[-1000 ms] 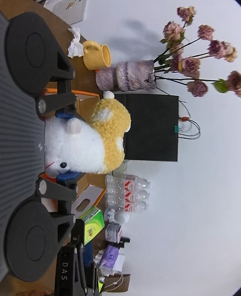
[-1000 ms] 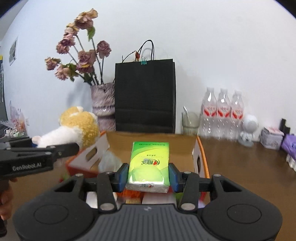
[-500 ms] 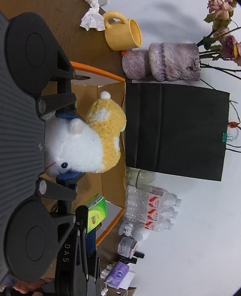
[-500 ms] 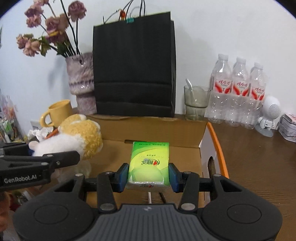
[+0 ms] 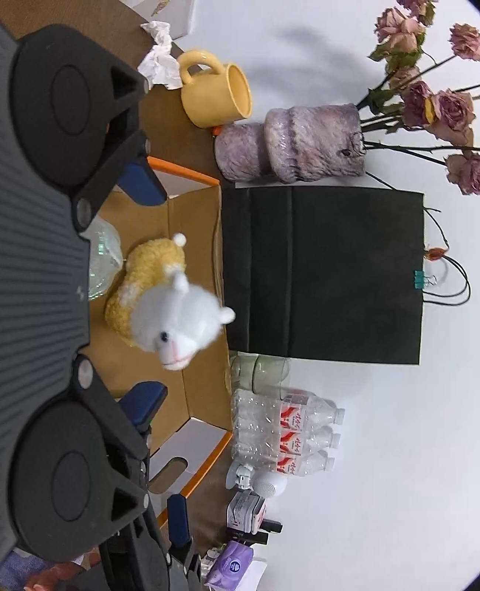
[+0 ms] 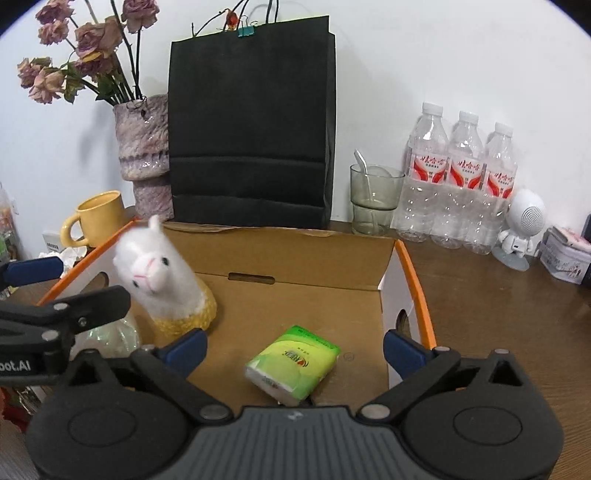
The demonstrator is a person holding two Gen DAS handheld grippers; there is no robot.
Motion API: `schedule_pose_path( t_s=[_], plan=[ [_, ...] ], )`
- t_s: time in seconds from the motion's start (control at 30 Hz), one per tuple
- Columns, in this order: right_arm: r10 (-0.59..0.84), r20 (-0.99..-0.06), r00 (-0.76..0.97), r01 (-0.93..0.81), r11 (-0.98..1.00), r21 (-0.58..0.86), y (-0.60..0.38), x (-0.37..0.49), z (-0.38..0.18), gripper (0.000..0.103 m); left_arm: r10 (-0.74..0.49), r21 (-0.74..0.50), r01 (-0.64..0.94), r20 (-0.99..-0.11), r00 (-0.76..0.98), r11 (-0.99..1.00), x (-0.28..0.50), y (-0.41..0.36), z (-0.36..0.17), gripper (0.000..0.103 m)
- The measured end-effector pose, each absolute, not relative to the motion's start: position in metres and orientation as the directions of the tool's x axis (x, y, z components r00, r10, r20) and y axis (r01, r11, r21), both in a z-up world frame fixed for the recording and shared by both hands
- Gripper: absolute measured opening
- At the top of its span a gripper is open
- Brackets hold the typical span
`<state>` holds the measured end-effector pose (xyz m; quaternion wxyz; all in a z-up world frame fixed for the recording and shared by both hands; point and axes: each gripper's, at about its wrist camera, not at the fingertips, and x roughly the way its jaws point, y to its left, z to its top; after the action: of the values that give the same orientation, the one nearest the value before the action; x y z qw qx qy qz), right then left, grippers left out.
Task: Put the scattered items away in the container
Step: 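Lower the alpaca and tissue pack into the box and open both grippers, then grasp the crumpled white tissue with the left gripper while the right gripper grasps the blue snack wrapper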
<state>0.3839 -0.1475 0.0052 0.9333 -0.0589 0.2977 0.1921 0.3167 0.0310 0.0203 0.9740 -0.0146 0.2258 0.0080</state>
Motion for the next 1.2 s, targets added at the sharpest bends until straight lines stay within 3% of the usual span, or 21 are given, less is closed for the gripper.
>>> schedule_pose_path(
  t_s=[0.4,0.83,1.2],
  plan=[
    [0.32,-0.538,0.779,-0.374,0.927,0.01,-0.158,0.367,0.019,0.102,-0.002,-0.068,-0.032,-0.45,0.893,0.997,0.304,0.036,0.029,0.103],
    [0.362,-0.462,0.81,-0.409,0.912,-0.002,-0.191,0.277,0.041,0.102,-0.032,-0.123,-0.015,-0.367,0.93,0.992,0.212,0.029,0.047,0.103],
    [0.411,-0.553,0.725,-0.5,0.866,-0.012,-0.176,0.205,-0.011,0.099,-0.018,-0.137,-0.055,-0.479,0.877,0.989,0.151,0.041,0.006,0.103]
  ],
)
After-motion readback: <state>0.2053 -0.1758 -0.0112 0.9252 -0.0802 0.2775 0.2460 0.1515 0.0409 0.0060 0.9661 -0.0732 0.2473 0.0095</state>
